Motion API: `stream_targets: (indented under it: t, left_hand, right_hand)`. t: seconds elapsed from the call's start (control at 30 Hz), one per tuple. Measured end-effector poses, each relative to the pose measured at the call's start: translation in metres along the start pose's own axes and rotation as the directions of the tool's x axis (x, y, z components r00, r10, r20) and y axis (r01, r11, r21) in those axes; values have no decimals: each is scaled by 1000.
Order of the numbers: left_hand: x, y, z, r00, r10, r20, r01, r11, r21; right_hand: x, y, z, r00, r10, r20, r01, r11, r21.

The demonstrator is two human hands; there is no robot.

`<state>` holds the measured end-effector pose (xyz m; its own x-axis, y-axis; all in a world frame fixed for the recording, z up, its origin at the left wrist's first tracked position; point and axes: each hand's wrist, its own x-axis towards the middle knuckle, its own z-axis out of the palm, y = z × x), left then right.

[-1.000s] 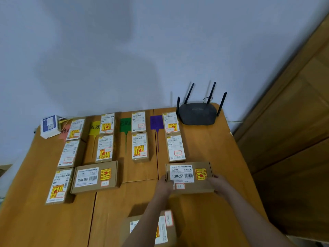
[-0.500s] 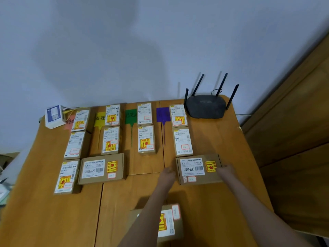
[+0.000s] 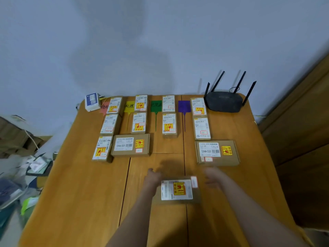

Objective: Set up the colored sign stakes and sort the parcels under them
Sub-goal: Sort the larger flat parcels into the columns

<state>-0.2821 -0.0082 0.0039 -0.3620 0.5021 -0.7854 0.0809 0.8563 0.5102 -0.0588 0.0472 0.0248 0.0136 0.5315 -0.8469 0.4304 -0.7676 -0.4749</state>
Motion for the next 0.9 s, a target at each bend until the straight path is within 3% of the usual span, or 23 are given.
stream_targets:
  t: [0.07,0.17,0.37,0.57,0.67,0.77,0.9]
  left_hand:
    - [-12,-22,-3,997,-75,11,75,997,-19]
    - [-32,-38,-7,983,-107,148,123,988,-98]
    - [-23,-32,-59,991,122,49,-94,920,-380]
    - [-5,-29,-147,952,244,186,-79,781,-619]
    - [-2,-26,-182,937,323,135,-158,735,-660]
    - [-1,-13,-211,925,368,99,-221,730,-647]
    - [-5,13,-244,870,482,107,-334,734,-591]
  right_hand:
    - [-8,15,20,996,40,82,-39,999,-10]
    - [-14,25,41,994,44,104,-40,999,-37]
    - [-38,-10,61,997,-38,61,36,999,24]
    - [-69,-49,114,981,-100,165,75,986,150]
    - [-82,-62,145,970,-113,214,78,983,168]
    - [-93,-74,169,967,-174,184,179,984,-14]
    - [-106,-106,198,898,-364,246,337,930,144]
